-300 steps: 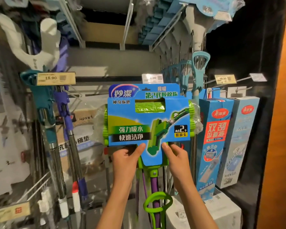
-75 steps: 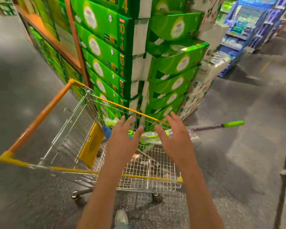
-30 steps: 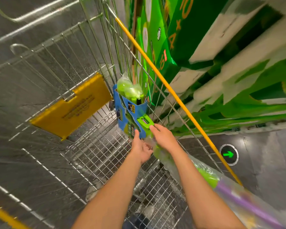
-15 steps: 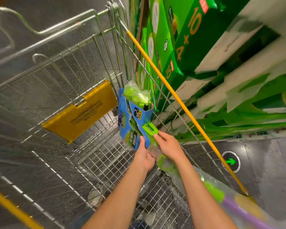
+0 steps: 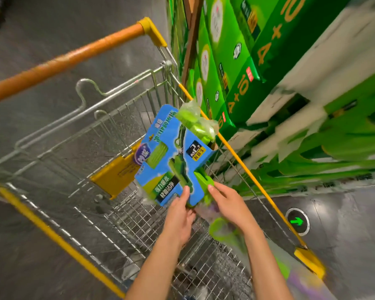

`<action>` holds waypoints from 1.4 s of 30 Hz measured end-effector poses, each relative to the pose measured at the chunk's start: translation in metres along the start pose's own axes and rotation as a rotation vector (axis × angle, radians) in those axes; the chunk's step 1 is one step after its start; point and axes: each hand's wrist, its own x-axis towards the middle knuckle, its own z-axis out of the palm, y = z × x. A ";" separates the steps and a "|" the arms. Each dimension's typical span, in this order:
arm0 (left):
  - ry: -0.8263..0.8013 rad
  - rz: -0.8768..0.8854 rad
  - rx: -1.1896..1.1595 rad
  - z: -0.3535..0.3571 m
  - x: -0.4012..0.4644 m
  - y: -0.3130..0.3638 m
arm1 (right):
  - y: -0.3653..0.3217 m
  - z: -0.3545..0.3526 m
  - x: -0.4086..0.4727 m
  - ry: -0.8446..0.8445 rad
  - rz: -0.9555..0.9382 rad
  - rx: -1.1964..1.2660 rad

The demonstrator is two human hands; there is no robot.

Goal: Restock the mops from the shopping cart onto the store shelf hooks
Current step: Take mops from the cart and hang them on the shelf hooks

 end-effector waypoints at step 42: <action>-0.652 0.606 0.464 0.076 -0.360 0.007 | -0.116 -0.030 -0.378 1.022 0.012 0.202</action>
